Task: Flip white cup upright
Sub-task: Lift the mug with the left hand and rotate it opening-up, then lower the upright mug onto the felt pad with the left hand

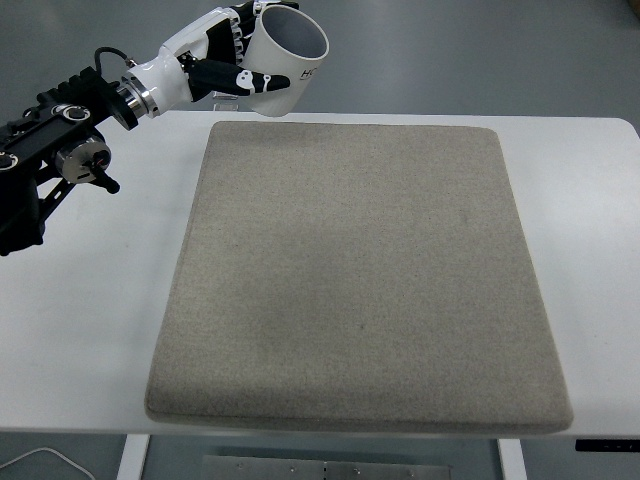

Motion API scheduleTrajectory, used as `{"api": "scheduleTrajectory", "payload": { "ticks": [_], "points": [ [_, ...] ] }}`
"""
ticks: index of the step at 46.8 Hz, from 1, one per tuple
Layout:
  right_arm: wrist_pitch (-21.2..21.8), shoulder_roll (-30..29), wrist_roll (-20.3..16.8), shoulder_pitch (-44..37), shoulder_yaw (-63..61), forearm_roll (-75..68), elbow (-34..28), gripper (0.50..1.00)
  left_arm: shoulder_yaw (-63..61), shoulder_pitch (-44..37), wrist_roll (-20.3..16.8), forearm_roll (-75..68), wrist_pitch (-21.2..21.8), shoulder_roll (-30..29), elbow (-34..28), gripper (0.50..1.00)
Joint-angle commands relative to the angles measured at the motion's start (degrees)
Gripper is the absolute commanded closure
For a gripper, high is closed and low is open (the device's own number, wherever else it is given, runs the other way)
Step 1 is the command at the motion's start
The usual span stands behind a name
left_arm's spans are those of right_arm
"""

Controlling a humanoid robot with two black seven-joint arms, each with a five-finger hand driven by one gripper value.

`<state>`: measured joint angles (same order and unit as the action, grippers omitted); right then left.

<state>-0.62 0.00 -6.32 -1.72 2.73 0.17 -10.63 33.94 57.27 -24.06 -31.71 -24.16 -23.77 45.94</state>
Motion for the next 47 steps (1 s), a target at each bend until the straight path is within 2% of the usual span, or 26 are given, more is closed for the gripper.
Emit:
{"api": "scheduleTrajectory", "payload": {
  "ticks": [1,5,13,21,34,47],
  "points": [
    [0.00,0.00,-0.01,0.05,0.00,0.00,0.00,0.570,1.39,-1.54,-1.51,-0.02,-2.02,-0.40,-0.15,0.808],
    [0.00,0.00,-0.01,-0.04,0.00,0.00,0.00,0.570,2.88,-2.60,-3.62,0.16,-3.43,-0.66,-0.33,0.808],
    [0.00,0.00,-0.01,-0.04,0.00,0.00,0.00,0.570,5.44,-6.29,-6.08,1.04,-8.97,-1.19,-1.65,0.808],
    [0.00,0.00,-0.01,-0.04,0.00,0.00,0.00,0.570,5.61,-7.96,-10.94,0.95,-10.84,-2.51,-2.61,0.808],
    [0.00,0.00,-0.01,-0.04,0.00,0.00,0.00,0.570,5.26,-8.40,-10.94,0.34,-10.84,-3.39,-9.99,0.806],
    [0.00,0.00,-0.01,0.05,0.00,0.00,0.00,0.570,4.21,-9.28,-10.94,-4.84,-10.84,-3.39,-10.35,0.797]
  ]
}}
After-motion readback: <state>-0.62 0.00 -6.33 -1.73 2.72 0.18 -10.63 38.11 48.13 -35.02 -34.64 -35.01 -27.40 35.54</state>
